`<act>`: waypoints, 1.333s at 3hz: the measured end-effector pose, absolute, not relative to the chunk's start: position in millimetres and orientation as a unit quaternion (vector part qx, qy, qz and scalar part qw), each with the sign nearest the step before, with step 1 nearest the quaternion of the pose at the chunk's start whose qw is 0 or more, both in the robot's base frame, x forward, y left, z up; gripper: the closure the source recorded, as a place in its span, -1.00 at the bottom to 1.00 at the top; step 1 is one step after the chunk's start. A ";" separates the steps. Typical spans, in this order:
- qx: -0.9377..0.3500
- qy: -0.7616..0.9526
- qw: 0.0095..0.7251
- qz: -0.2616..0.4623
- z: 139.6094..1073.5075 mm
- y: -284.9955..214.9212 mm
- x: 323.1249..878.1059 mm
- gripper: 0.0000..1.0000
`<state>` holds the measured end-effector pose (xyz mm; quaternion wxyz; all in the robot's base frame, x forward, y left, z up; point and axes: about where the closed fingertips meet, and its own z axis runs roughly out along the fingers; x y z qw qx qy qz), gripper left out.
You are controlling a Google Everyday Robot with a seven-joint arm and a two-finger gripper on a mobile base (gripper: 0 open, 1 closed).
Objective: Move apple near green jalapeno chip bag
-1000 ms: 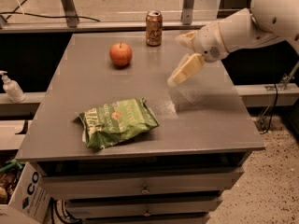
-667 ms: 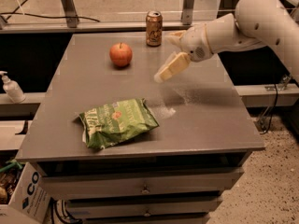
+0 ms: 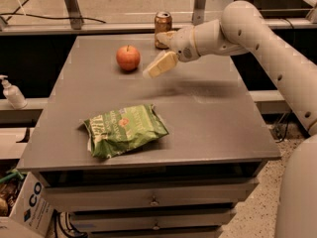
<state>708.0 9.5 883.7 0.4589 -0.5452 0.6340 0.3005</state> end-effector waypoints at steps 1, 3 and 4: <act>-0.529 0.629 0.468 0.325 878.9 26.9 728.5 -1.00; -0.495 0.629 0.482 0.356 865.4 50.1 763.6 -1.00; -0.495 0.635 0.472 0.360 852.7 64.0 772.6 -1.00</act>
Offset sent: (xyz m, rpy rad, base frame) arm 0.0669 0.0342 -0.0119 0.1827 0.0508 -0.0382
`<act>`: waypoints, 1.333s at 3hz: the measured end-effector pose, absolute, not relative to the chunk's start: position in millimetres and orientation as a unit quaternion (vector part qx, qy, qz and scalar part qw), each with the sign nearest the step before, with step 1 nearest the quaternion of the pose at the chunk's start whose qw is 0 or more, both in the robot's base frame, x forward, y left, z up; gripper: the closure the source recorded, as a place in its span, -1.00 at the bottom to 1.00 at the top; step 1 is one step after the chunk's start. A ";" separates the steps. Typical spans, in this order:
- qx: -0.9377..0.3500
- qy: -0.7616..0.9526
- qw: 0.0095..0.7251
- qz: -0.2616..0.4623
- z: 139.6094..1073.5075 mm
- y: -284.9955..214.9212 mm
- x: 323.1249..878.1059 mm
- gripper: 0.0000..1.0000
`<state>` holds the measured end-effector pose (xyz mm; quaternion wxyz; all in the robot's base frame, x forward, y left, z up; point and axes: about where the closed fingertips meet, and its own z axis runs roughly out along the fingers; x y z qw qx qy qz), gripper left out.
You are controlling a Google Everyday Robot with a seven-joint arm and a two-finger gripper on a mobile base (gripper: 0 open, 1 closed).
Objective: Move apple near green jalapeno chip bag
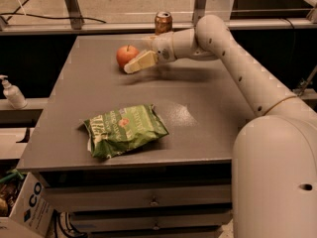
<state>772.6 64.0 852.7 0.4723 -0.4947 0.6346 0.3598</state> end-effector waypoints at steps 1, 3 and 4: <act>-0.499 0.637 0.464 0.361 843.1 77.9 774.4 -0.65; -0.494 0.641 0.467 0.357 849.1 72.5 762.1 0.28; -0.492 0.630 0.485 0.356 876.6 51.4 728.0 0.73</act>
Offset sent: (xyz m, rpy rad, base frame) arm -0.0034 0.0160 -0.0167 -0.0277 0.0241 -0.0006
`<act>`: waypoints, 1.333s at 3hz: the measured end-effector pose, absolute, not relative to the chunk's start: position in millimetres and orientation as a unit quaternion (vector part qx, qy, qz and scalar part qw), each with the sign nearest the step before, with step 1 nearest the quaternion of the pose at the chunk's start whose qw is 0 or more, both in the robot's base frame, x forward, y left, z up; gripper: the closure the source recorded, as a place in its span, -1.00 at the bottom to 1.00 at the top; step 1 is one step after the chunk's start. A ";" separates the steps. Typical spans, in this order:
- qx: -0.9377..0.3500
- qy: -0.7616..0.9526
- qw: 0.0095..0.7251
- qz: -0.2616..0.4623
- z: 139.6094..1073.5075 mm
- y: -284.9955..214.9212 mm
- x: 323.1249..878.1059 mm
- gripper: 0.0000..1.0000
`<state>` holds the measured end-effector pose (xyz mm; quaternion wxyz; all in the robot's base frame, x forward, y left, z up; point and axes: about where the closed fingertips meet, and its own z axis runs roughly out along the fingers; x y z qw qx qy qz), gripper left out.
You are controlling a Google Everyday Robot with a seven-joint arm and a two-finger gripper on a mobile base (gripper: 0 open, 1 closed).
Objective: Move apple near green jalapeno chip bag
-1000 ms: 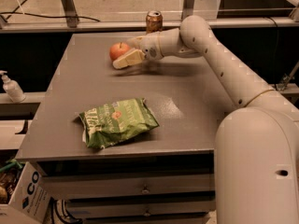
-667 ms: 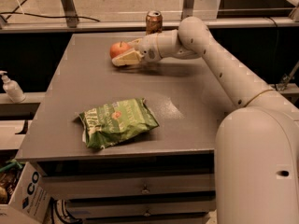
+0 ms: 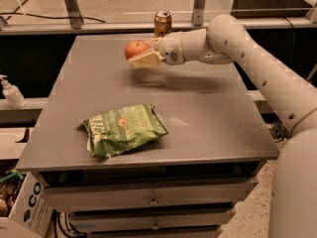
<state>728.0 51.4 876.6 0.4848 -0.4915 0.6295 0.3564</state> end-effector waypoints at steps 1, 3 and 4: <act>-0.498 0.616 0.495 0.357 899.8 25.0 665.9 1.00; -0.508 0.623 0.486 0.343 900.2 2.4 562.5 1.00; -0.500 0.656 0.462 0.326 870.1 -1.9 523.0 1.00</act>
Offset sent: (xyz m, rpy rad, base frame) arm -0.2303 -0.0602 0.0039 -0.0744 -0.0012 0.0043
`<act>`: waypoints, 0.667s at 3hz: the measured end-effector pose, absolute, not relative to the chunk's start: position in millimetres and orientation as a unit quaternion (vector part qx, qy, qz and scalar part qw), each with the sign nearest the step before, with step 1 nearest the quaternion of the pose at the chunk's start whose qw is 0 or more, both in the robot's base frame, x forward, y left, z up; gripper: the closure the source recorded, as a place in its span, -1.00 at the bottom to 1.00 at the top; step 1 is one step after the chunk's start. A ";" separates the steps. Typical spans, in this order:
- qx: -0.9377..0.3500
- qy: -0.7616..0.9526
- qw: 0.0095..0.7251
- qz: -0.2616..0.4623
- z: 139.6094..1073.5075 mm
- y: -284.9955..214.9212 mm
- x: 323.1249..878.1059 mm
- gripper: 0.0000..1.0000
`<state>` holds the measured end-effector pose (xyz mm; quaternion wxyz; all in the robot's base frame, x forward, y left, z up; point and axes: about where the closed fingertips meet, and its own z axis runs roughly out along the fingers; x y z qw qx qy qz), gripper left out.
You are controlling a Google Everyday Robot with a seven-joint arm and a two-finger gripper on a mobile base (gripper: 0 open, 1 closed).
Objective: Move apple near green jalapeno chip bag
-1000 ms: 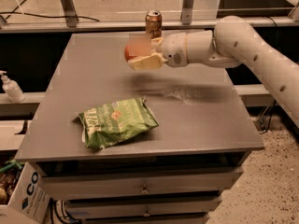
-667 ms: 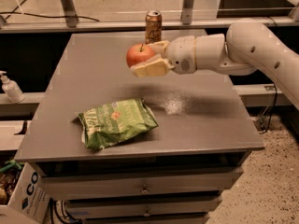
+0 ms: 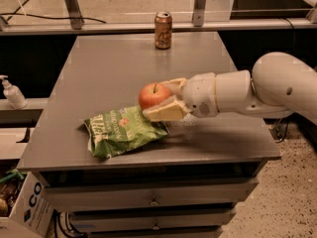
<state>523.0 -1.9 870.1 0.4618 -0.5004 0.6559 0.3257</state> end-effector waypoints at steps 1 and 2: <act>-0.491 0.684 0.440 0.313 840.4 -6.2 499.7 1.00; -0.481 0.703 0.426 0.304 821.6 -12.4 490.9 1.00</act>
Offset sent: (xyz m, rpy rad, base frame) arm -0.0368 -0.0891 -0.0570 -0.1302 0.1057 -0.2884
